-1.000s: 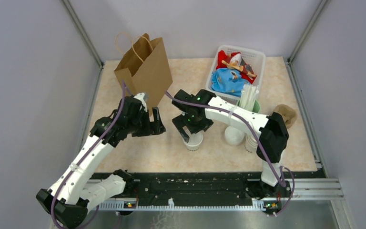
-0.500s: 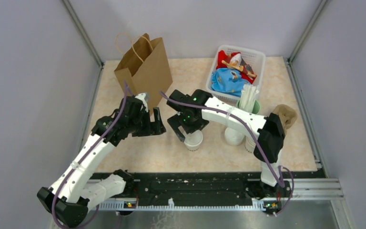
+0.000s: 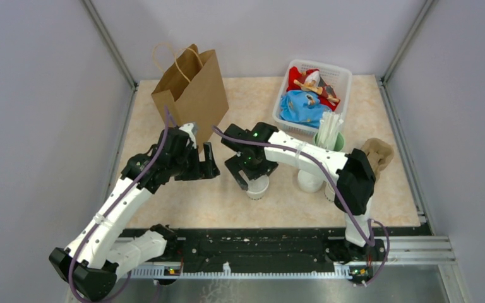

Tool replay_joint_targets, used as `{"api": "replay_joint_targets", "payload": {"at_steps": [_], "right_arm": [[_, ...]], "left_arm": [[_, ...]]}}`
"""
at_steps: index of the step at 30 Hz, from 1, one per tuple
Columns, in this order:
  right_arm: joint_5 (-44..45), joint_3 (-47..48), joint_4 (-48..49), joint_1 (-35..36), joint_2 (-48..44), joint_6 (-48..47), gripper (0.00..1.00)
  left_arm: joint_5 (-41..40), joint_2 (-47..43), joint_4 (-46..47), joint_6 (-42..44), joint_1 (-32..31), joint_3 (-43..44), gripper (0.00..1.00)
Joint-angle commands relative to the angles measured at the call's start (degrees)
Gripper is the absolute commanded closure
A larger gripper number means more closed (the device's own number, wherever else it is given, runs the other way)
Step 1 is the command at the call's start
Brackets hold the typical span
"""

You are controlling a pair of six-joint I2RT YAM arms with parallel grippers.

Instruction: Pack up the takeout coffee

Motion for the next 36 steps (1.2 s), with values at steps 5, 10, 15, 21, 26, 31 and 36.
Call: {"api": "replay_joint_targets", "payload": {"at_steps": [5,10,15,21,26,31,36], "right_arm": [[1.5,0.08,1.7,0.48,-0.19,1.04,0.19],[3.81,-0.18,2.36,0.09,-0.73,1.93,0.23],[7.33,-2.29,5.97,-4.29,-2.29,1.61,0.24],[8.74,-0.87,10.53,-14.85,-0.53,-4.24,0.24],[9.81,-0.6,13.41,-22.45,1.88,-7.6,0.24],[7.53,0.91,14.52,-25.73,3.38,-9.58,0.22],[6.21,2.93,12.96,-25.77,3.39,-9.56,0.1]], "left_arm": [[-0.36,-0.58,1.0,0.85,0.09,0.01,0.07],[-0.3,-0.53,1.08,0.8,0.08,-0.13,0.07],[-0.25,-0.54,1.25,0.56,0.12,-0.56,0.07],[0.08,0.61,1.18,0.44,0.09,0.2,0.07],[0.1,2.75,1.32,0.45,0.15,1.54,0.07],[0.56,4.26,1.93,0.44,0.13,2.2,0.07],[1.05,4.89,2.53,0.38,0.09,1.97,0.07]]}}
